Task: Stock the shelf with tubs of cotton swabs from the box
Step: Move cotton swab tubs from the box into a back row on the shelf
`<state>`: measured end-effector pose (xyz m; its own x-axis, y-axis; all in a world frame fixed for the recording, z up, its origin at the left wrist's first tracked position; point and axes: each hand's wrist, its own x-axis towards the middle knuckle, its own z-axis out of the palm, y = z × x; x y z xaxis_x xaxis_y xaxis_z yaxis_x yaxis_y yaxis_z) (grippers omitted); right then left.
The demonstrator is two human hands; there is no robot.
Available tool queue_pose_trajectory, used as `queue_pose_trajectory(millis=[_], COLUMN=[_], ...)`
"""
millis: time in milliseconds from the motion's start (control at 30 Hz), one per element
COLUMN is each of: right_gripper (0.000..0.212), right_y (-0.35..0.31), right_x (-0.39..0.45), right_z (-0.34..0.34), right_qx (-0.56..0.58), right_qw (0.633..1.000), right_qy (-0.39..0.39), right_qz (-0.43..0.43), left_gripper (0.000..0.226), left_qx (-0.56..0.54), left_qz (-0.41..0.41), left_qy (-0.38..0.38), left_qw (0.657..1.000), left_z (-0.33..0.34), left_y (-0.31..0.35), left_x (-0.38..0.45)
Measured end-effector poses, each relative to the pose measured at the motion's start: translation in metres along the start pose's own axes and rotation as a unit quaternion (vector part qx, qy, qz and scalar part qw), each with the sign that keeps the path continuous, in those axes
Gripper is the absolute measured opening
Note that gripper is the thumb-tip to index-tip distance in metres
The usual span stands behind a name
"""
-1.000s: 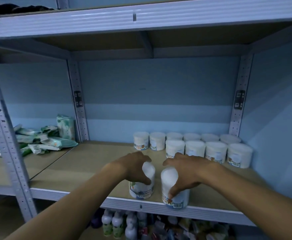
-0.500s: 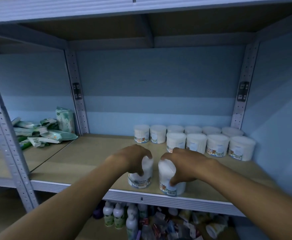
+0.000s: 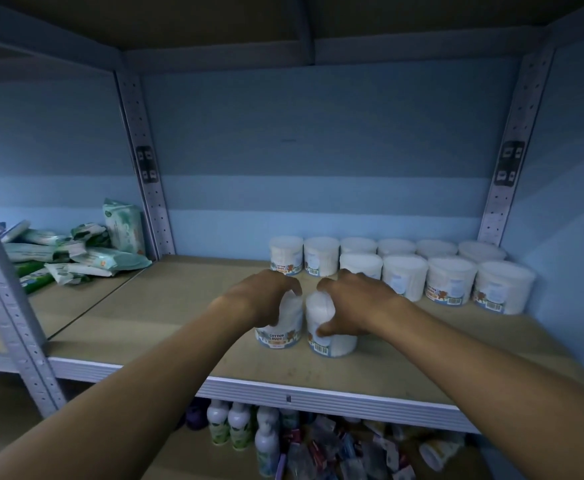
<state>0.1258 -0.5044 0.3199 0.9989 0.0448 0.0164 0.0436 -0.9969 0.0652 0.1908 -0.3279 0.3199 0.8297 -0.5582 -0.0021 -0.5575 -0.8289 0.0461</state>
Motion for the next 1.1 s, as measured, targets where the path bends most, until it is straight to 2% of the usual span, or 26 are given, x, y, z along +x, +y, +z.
queue_pose_trajectory(millis=[233,667,1100], right_gripper=[0.088,0.081,0.072], right_y=[-0.002,0.005,0.015], right_x=[0.036,0.097,0.129], right_z=[0.006,0.023,0.032], right_qx=[-0.014,0.022,0.022], right_qw=[1.0,0.997,0.993], right_qy=[0.014,0.067,0.097], right_qz=[0.024,0.045,0.06], left_gripper=[0.068,0.067,0.065], left_qx=[-0.015,-0.048,-0.064], left_qz=[-0.01,-0.038,-0.016], left_qy=[0.021,0.04,0.073], left_qw=[1.0,0.997,0.995], left_z=[0.008,0.015,0.02], left_y=[-0.018,-0.038,-0.049], left_x=[0.028,0.076,0.112])
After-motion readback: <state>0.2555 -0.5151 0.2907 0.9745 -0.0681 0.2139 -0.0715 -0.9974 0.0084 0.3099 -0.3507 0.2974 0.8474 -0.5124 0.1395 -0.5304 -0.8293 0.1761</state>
